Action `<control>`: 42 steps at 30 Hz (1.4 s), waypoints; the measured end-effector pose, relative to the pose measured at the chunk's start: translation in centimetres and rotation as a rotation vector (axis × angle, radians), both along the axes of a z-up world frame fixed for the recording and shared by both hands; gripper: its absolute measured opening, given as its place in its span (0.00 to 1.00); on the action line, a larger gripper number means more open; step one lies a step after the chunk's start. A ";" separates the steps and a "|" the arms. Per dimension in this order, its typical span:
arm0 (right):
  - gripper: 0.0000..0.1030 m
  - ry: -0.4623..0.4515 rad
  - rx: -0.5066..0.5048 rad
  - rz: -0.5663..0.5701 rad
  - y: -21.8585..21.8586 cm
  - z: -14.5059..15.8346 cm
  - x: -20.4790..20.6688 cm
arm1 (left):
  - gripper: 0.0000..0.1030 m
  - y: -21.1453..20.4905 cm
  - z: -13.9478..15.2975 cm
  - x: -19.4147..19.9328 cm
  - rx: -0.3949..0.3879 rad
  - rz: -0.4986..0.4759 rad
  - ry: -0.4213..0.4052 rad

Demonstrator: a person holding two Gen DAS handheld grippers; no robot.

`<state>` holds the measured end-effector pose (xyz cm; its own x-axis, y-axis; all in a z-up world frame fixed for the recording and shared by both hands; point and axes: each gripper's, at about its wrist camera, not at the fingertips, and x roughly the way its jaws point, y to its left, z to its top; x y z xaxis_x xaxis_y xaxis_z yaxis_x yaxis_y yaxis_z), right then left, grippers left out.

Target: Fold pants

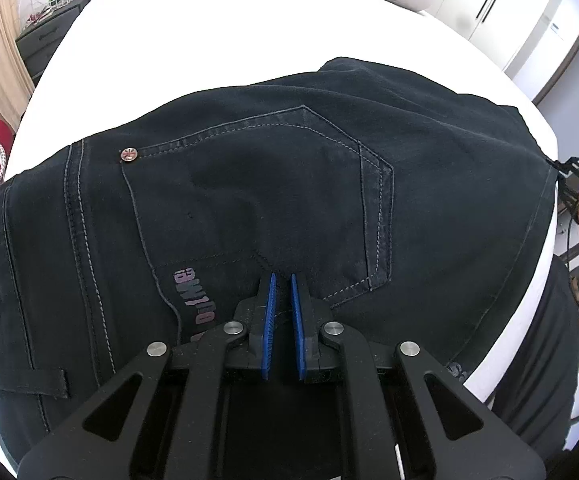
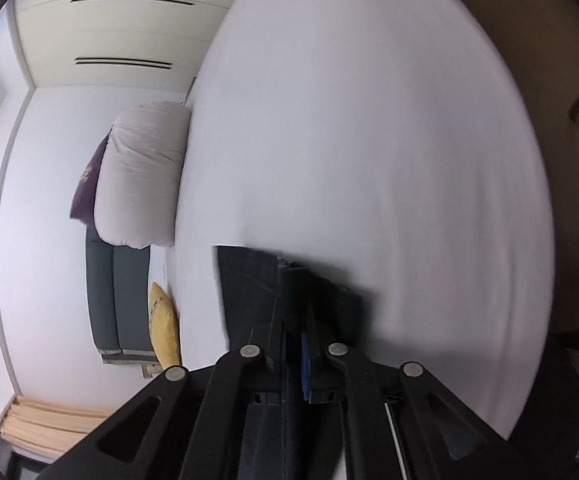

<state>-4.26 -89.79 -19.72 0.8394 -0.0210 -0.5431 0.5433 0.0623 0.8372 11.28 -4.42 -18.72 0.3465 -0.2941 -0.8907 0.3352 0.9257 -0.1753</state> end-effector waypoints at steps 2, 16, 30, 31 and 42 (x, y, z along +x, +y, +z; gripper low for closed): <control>0.10 -0.040 0.016 -0.008 0.2 -0.5 -0.7 | 0.08 0.1 0.0 0.0 -0.004 0.000 0.000; 0.48 -0.026 -0.125 0.090 4.3 4.6 -3.1 | 0.08 0.5 0.2 -0.1 -0.020 0.011 -0.004; 0.39 0.056 -0.020 0.138 5.7 2.0 0.2 | 0.08 0.4 0.2 -0.1 -0.014 0.015 -0.003; 0.39 0.058 -0.016 0.143 5.7 1.9 0.4 | 0.08 0.4 0.2 0.0 -0.012 0.014 -0.004; 0.03 -0.011 0.070 0.102 4.1 -1.3 0.3 | 0.08 0.3 0.2 -0.2 -0.014 0.016 0.001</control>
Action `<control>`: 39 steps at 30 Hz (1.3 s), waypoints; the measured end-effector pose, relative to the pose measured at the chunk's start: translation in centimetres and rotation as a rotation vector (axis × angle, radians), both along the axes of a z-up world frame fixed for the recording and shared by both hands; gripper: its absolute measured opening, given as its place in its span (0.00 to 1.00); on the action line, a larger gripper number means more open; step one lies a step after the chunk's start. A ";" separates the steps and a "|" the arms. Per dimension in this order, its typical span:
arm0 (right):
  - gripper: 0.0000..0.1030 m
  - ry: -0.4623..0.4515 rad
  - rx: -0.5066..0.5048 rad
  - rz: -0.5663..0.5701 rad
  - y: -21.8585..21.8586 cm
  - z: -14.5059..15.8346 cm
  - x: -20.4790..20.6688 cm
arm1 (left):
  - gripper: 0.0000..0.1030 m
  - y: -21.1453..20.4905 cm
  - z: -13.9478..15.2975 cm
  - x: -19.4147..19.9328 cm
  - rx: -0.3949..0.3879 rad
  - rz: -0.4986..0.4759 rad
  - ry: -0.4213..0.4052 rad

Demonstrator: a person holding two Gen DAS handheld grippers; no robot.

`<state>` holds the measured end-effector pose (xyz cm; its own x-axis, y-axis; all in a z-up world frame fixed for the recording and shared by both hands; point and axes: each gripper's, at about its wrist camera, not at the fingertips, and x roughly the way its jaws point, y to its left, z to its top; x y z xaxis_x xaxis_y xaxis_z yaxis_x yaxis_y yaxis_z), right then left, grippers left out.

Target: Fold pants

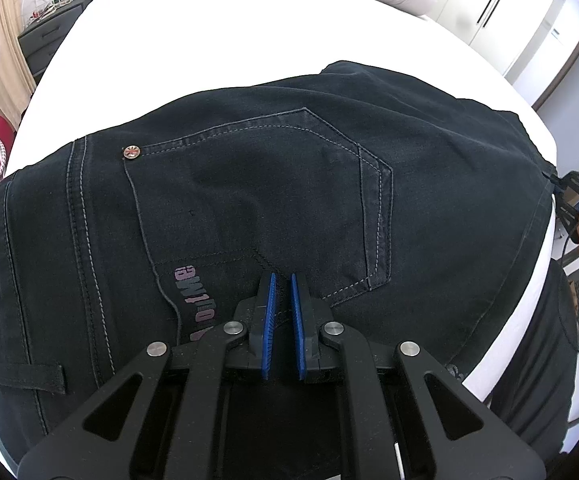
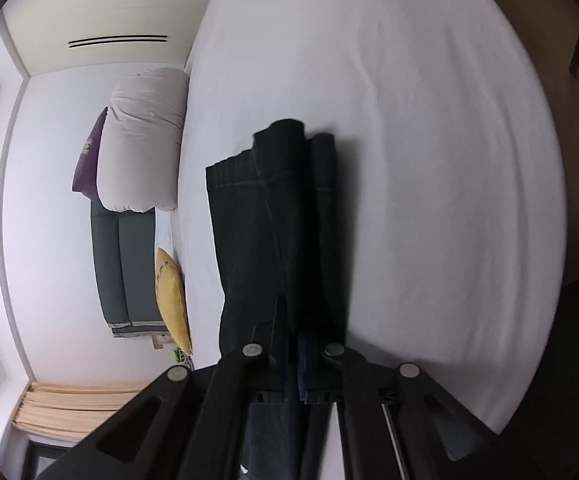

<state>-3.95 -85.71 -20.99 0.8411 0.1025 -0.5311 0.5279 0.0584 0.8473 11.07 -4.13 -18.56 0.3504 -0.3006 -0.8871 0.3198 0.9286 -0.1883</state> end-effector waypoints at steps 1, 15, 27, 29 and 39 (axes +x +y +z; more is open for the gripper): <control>0.03 0.003 -0.017 -0.005 0.2 0.2 -0.3 | 0.08 0.0 0.0 0.0 -0.002 0.000 0.003; 0.05 -0.042 0.036 -0.039 -0.9 -0.1 -1.7 | 0.08 0.9 0.0 0.8 -0.029 -0.018 0.024; 0.08 -0.026 -0.012 -0.113 -4.2 0.4 -2.8 | 0.08 1.6 -0.2 0.9 -0.068 -0.019 0.027; 0.39 0.026 -0.079 -0.123 -3.3 1.9 -3.5 | 0.08 2.0 -0.4 0.8 -0.092 -0.009 0.026; 0.45 -0.076 -0.016 0.569 17.8 5.3 1.1 | 0.08 3.2 -0.7 0.4 -0.136 0.003 0.018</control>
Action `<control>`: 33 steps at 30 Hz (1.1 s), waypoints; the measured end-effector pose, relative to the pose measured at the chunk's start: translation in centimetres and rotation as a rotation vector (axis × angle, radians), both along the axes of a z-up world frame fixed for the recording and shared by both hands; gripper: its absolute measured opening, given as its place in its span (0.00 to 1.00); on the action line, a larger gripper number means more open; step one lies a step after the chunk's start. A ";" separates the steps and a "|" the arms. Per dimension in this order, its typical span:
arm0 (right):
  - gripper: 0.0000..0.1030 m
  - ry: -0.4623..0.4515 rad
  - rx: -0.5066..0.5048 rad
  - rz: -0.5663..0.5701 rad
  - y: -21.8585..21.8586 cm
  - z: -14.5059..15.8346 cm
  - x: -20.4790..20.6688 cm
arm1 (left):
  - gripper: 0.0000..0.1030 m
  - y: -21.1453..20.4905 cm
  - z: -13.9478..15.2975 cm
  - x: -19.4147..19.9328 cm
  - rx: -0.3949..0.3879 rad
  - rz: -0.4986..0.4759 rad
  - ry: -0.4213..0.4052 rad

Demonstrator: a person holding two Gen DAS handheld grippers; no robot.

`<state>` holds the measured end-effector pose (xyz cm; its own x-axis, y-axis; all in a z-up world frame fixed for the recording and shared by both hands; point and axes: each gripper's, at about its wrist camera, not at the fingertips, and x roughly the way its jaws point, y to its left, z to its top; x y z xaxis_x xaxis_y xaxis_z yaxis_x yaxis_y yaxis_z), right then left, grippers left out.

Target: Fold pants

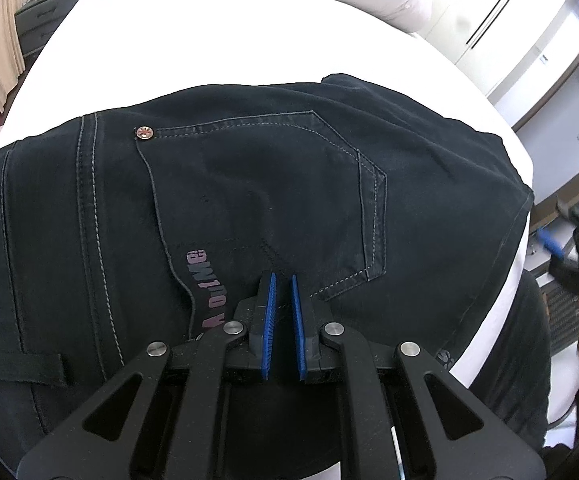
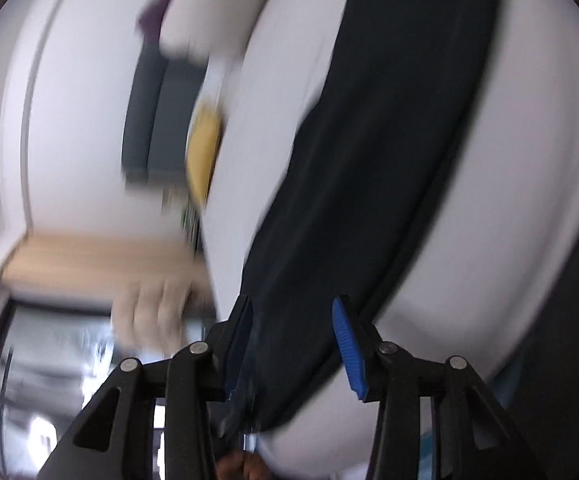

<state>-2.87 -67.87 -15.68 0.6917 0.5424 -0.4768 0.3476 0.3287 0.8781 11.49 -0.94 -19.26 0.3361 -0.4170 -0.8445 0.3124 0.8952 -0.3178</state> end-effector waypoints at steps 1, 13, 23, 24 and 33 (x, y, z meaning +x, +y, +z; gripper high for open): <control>0.45 0.007 0.031 0.042 1.9 -0.6 0.5 | 0.08 -0.1 0.0 0.0 -0.001 0.002 0.000; 0.44 0.121 0.137 0.101 6.8 -4.9 2.5 | 0.08 0.7 0.0 -0.3 -0.014 0.011 -0.003; 0.04 0.129 0.200 0.091 7.4 -7.5 2.5 | 0.08 -0.3 2.1 0.0 0.048 0.009 0.004; 0.04 0.128 0.197 0.090 7.4 -7.6 2.4 | 0.08 -0.7 3.2 0.1 0.059 0.000 -0.027; 0.03 0.119 0.136 0.111 8.1 -7.2 3.0 | 0.00 -13.2 5.2 7.5 0.052 -0.286 -0.068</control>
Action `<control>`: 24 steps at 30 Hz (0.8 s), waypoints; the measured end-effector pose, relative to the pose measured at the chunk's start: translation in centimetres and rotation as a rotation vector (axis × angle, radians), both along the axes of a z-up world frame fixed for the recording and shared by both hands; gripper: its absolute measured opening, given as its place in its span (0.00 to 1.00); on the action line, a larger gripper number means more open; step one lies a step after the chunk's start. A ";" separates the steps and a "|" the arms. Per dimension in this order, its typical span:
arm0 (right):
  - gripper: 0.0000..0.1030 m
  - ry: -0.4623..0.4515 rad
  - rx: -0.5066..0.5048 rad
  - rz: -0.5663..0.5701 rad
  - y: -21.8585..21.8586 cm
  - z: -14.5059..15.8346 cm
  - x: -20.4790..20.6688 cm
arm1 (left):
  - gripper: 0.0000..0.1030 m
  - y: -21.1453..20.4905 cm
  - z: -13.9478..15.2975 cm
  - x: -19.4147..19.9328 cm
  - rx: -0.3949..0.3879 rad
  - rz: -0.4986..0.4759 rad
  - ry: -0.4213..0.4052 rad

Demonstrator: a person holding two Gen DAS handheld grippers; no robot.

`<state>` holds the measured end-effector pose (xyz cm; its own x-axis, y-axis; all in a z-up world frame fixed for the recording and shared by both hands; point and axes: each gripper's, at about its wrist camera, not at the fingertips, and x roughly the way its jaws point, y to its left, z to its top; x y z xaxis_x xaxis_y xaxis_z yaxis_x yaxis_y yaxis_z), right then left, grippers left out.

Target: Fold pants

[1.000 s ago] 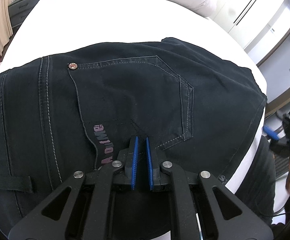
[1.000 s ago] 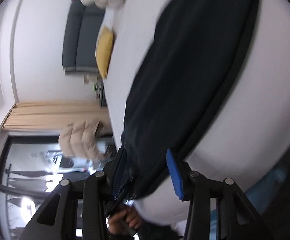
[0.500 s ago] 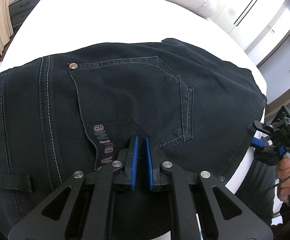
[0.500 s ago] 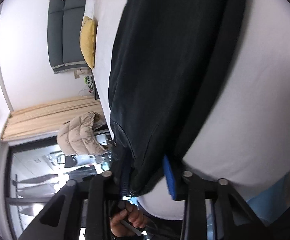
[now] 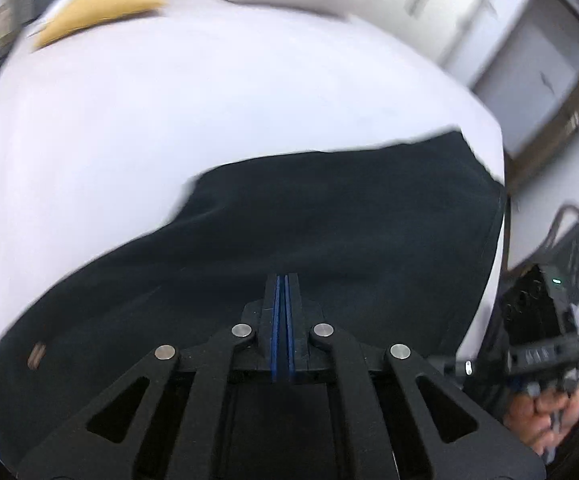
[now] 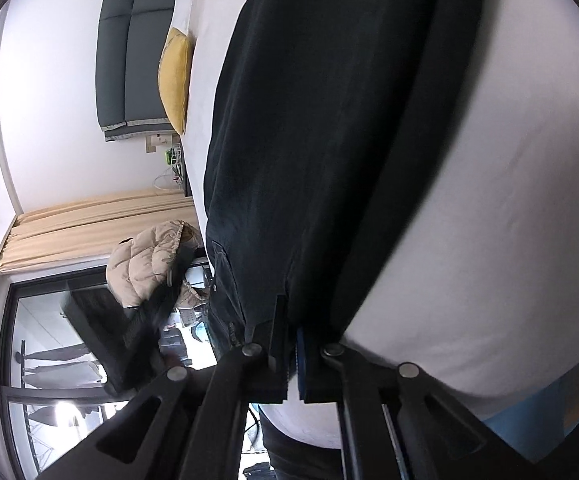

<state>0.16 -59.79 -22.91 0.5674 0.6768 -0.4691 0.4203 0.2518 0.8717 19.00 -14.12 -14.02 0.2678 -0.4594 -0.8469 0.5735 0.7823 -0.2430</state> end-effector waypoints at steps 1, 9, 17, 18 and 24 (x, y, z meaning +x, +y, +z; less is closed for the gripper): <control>0.03 -0.002 -0.005 -0.001 0.0 0.1 -0.2 | 0.00 -1.7 -0.2 0.4 0.024 -0.038 -0.012; 0.02 -0.011 -0.005 -0.007 -0.2 -0.1 -1.4 | 0.00 -5.4 -4.8 3.6 0.172 -0.107 0.027; 0.10 -0.068 -0.030 -0.028 -1.5 1.1 -1.6 | 0.00 -4.8 -4.3 3.7 0.162 -0.074 0.021; 0.10 -0.070 -0.025 -0.064 -2.5 1.0 -1.8 | 0.00 -5.1 -4.4 3.6 0.176 -0.080 0.014; 0.01 -0.051 0.008 -0.167 -6.2 -0.5 -1.4 | 0.00 -5.1 -4.9 3.9 0.173 -0.070 0.045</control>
